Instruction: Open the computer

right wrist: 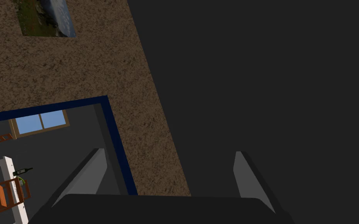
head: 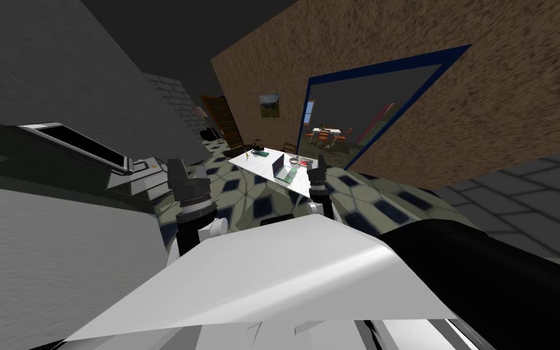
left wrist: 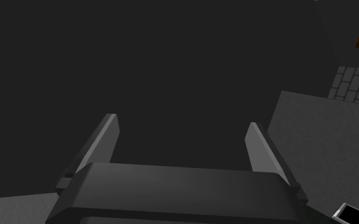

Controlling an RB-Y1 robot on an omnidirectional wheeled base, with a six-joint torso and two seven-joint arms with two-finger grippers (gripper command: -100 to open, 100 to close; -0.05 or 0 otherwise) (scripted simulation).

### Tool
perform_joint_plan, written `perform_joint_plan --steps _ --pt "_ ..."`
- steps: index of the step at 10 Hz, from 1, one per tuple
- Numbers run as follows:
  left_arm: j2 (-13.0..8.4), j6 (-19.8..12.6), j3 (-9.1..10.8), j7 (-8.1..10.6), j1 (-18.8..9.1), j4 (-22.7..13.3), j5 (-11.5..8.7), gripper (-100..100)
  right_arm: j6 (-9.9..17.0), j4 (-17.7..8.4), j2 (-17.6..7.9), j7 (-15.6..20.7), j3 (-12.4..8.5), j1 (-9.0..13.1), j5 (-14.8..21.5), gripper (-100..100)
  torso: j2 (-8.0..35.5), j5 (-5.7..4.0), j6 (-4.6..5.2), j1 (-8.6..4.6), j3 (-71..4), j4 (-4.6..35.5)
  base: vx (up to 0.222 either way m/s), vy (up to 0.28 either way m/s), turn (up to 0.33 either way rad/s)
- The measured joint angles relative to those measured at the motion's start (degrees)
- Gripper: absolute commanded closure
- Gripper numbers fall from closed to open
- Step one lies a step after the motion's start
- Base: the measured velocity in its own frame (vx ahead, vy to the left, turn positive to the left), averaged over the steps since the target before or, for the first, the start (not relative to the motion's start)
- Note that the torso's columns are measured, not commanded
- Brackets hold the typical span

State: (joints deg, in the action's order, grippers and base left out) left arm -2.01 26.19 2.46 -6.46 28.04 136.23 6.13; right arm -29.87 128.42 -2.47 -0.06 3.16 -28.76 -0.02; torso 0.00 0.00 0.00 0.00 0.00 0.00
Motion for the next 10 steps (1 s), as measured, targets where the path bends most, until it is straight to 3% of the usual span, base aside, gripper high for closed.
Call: perform_joint_plan --steps 2,9,10 --pt "0.00 0.00 0.00 0.00 0.00 0.00 0.00 0 0.00 0.00 0.00 0.00 0.00 0.00 0.00 0 5.97 0.00 0.00 0.00 -12.00 6.00 0.000 0.000 0.000" --pt "0.00 0.01 0.00 0.00 0.00 0.02 0.00 0 -0.01 0.02 0.00 0.00 0.00 0.00 0.00 0 35.39 0.00 0.00 0.00 -70.73 35.37 0.000 0.000 0.000" --pt "0.00 0.01 0.00 0.00 0.00 0.02 0.00 0 -0.01 0.02 0.00 0.00 0.00 0.00 0.00 -100 39.62 0.00 0.00 0.00 -79.19 39.60 0.037 0.032 -0.047"
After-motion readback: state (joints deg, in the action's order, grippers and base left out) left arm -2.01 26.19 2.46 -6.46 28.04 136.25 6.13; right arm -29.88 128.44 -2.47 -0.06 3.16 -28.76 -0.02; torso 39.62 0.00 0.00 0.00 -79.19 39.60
